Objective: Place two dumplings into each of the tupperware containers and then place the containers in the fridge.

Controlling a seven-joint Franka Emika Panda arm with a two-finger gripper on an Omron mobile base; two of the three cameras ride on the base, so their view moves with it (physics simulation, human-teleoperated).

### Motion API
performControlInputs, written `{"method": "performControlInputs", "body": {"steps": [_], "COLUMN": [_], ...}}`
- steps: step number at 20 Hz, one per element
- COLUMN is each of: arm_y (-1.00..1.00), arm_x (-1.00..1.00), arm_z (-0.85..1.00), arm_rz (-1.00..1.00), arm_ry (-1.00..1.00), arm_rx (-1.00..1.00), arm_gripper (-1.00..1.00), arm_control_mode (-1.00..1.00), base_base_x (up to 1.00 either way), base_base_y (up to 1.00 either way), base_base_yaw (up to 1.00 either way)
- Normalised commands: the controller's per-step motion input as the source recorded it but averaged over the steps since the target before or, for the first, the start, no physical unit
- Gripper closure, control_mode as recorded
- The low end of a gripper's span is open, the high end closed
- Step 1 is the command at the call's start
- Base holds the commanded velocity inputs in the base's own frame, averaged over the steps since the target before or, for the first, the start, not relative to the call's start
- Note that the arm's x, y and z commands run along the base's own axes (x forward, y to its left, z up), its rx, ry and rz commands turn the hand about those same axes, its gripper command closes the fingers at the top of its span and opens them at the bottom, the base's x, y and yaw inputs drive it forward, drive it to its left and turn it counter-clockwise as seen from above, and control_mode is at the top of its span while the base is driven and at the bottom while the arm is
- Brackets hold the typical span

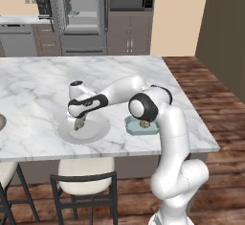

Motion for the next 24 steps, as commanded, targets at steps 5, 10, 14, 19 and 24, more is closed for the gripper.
{"method": "performControlInputs", "body": {"steps": [5, 10, 14, 19, 24], "arm_y": [-0.01, 0.18, 0.34, 0.06, -0.17], "arm_x": [0.00, 0.11, 0.22, 0.23, -0.29], "arm_z": [-0.27, -0.25, -0.28, -0.36, 0.14], "arm_rz": [0.00, 0.00, 0.00, 0.00, 0.00], "arm_ry": [-0.01, 0.00, 0.00, 0.00, -0.05], "arm_rx": [0.00, -0.01, -0.02, 0.00, 0.04], "arm_gripper": [-1.00, -1.00, 1.00, 1.00, 1.00], "arm_control_mode": [-1.00, -1.00, -1.00, -1.00, -1.00], "base_base_x": [0.00, 0.00, 0.00, 0.00, 0.00], "base_base_y": [0.00, 0.00, 0.00, 0.00, 0.00], "base_base_yaw": [0.00, 0.00, 0.00, 0.00, 0.00]}}
